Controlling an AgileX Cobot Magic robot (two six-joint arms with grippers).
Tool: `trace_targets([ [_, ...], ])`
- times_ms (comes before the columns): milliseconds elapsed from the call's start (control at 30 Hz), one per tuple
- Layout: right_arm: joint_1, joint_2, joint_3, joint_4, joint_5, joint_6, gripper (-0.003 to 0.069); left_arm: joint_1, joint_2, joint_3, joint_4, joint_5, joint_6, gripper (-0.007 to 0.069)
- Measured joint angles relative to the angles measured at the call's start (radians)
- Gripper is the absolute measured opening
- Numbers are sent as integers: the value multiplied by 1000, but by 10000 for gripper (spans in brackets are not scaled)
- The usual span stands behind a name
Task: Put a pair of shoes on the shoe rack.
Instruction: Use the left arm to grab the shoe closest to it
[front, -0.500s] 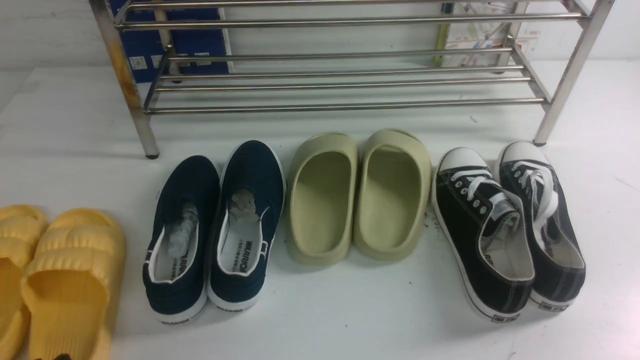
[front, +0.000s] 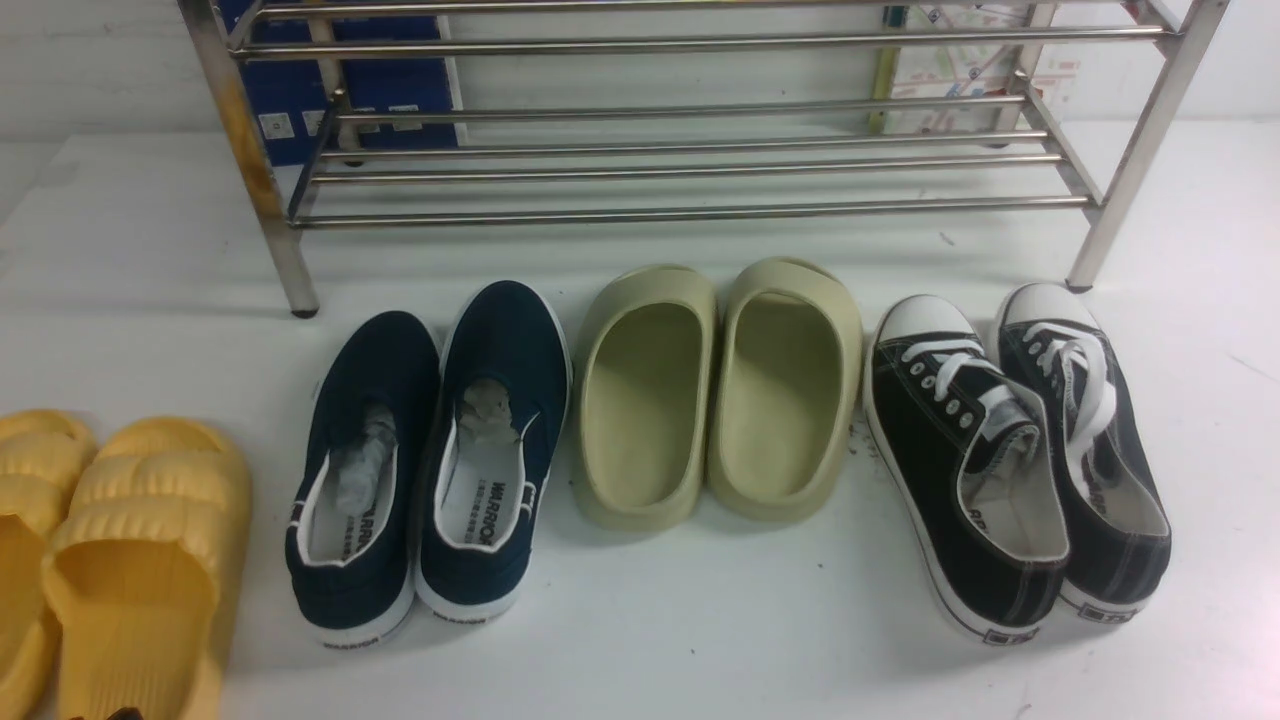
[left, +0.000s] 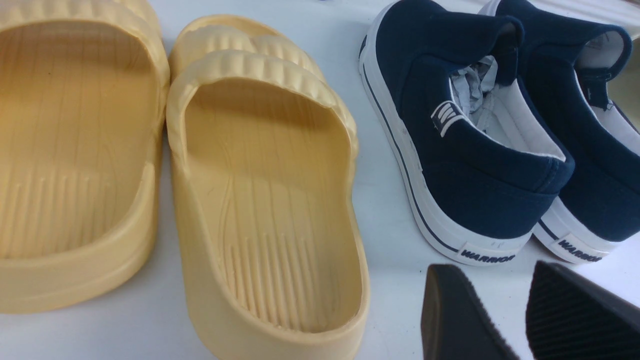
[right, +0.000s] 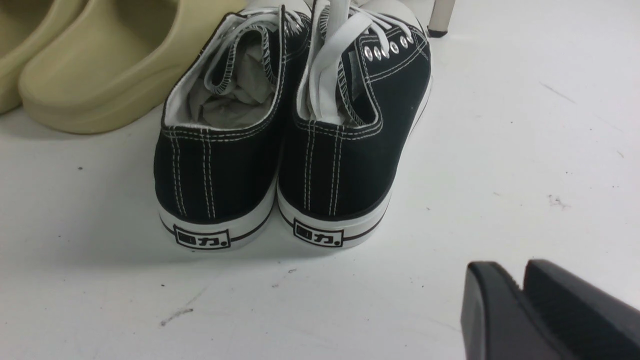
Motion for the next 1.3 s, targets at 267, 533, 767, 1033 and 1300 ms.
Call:
trace_targets([
  [267, 0, 0, 0, 0, 0, 0, 131, 0, 0, 0, 0, 0, 0, 238],
  [533, 0, 0, 0, 0, 0, 0, 141, 0, 0, 0, 7, 0, 0, 238],
  [767, 0, 0, 0, 0, 0, 0, 148, 0, 0, 0, 20, -140, 0, 238],
  [1033, 0, 0, 0, 0, 0, 0, 159, 0, 0, 0, 38, -440, 1, 238],
  [1300, 0, 0, 0, 0, 0, 0, 167, 0, 0, -74, -54, -738, -155, 238],
])
